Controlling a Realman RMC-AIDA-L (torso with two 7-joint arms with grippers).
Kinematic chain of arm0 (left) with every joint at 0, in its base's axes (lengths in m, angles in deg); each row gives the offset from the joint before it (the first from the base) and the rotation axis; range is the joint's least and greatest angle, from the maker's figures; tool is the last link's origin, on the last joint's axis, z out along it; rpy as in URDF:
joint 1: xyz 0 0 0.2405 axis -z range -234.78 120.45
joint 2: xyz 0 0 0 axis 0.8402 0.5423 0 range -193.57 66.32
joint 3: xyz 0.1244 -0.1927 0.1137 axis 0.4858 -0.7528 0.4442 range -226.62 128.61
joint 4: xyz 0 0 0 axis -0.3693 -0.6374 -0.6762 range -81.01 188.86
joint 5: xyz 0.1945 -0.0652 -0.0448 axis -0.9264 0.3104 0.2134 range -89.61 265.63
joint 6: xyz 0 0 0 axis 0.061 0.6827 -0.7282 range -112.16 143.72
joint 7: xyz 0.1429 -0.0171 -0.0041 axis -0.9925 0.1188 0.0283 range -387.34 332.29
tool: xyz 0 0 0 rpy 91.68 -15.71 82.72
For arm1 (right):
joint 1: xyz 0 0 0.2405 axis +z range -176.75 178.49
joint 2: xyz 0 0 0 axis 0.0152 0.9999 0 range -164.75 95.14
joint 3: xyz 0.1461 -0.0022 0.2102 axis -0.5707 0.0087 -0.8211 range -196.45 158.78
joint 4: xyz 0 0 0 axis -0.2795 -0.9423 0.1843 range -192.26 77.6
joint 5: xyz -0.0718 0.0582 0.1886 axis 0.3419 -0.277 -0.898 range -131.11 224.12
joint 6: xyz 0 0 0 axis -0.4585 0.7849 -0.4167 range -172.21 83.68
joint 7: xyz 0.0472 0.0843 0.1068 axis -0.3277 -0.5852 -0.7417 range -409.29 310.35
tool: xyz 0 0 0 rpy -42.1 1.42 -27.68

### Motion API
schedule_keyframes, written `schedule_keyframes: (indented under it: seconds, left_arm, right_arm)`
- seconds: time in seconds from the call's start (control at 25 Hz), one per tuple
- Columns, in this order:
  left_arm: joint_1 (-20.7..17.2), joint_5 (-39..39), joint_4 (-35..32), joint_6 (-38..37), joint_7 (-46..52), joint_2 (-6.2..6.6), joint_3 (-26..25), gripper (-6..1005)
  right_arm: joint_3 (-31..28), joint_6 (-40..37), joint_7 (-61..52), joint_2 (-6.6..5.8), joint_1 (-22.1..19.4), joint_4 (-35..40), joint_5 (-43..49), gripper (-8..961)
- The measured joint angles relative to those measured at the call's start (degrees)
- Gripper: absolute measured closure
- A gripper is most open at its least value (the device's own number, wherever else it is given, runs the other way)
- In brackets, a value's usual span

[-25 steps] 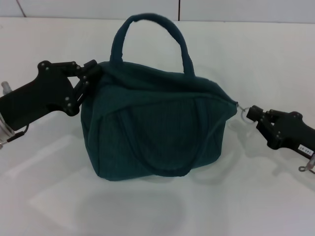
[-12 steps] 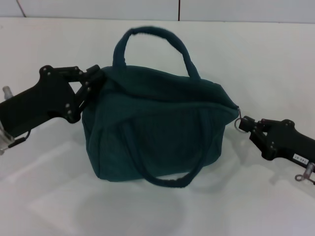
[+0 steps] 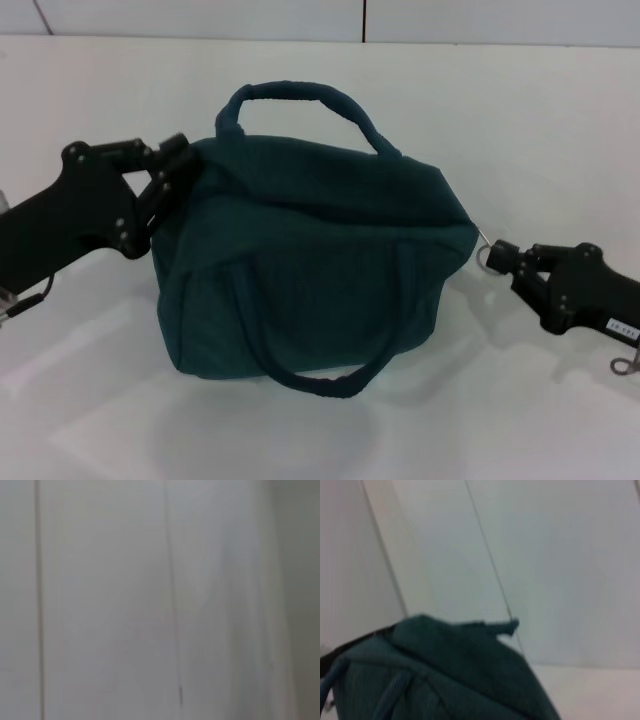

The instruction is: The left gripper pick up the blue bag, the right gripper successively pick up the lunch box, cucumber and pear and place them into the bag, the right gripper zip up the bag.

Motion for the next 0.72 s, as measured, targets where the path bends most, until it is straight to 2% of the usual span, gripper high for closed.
schedule_keyframes:
  seconds: [0.12, 0.4, 0.56, 0.72]
  left_arm:
    - [-0.1, -0.1, 0.1, 0.0, 1.6, -0.96, -2.4, 863]
    - [-0.6, 0.5, 0.1, -2.4, 5.2, -1.14, -5.1, 620]
    - [-0.9, 0.5, -0.4, -5.4, 6.2, -1.03, -5.7, 475]
    - [-0.2, -1.3, -2.8, -10.1, 11.5, -0.02, -4.0, 384]
  right_arm:
    - [-1.9, -1.6, 0.3, 0.16, -0.3, 0.0, -0.1, 906]
    - [-10.1, -8.8, 5.4, 0.69, -3.7, 0.2, -0.2, 861]
    - [-12.4, -12.4, 6.3, 0.67, -4.4, 0.3, -0.2, 729]
    - [-12.6, -17.0, 5.5, -0.15, -4.1, 2.0, 0.4, 567]
